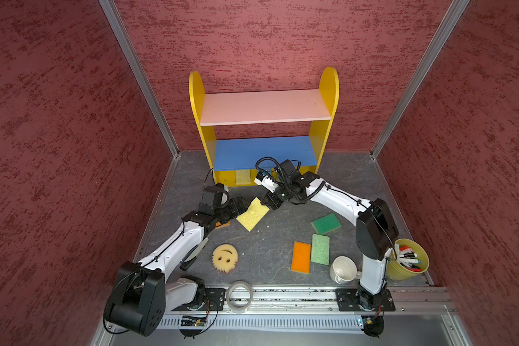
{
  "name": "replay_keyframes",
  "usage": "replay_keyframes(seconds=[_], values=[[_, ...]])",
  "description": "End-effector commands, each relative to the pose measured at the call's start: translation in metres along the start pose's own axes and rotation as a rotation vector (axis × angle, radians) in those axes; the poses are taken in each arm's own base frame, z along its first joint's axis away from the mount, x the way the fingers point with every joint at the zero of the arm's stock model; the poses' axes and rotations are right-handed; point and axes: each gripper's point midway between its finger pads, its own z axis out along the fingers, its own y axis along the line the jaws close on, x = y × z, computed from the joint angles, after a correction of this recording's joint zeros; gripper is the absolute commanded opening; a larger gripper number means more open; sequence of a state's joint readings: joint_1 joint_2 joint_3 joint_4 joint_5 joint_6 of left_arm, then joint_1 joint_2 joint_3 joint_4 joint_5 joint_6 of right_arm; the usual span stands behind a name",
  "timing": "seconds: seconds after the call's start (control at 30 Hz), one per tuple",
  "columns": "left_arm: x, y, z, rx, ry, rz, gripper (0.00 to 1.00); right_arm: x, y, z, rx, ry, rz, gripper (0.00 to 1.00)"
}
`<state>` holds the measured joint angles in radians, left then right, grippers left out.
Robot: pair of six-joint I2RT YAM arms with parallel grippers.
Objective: Arrange cleaning sponges on a shelf
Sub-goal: Place the cleaning sponge on the shelf.
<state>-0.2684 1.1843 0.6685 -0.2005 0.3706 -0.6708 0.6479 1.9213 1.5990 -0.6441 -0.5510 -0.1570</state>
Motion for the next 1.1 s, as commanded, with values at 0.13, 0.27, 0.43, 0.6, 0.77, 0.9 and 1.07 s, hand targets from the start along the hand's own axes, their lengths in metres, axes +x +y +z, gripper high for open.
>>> replay_keyframes(seconds=[0.13, 0.27, 0.43, 0.6, 0.77, 0.9, 1.07], values=[[0.011, -0.032, -0.013, 0.196, 0.037, 0.019, 0.65, -0.008, 0.002, -0.012, -0.072, -0.008, -0.017, 0.0], [0.017, -0.028, -0.015, 0.183, 0.05, 0.013, 0.65, -0.016, 0.003, -0.017, -0.101, -0.032, -0.016, 0.0], [0.016, -0.03, -0.015, 0.197, 0.047, 0.003, 0.5, -0.024, 0.005, -0.018, -0.11, -0.054, -0.022, 0.0], [0.011, -0.036, -0.015, 0.217, 0.038, -0.006, 0.25, -0.029, 0.004, -0.02, -0.106, -0.068, -0.028, 0.0], [0.008, -0.04, -0.014, 0.227, 0.032, -0.026, 0.03, -0.034, 0.003, -0.02, -0.104, -0.082, -0.028, 0.0], [0.002, -0.041, -0.017, 0.23, -0.005, -0.04, 0.0, -0.037, -0.002, -0.023, -0.073, -0.111, -0.012, 0.44], [-0.02, -0.047, -0.027, 0.249, -0.096, -0.058, 0.0, -0.047, -0.023, -0.038, 0.018, -0.198, 0.061, 0.73]])
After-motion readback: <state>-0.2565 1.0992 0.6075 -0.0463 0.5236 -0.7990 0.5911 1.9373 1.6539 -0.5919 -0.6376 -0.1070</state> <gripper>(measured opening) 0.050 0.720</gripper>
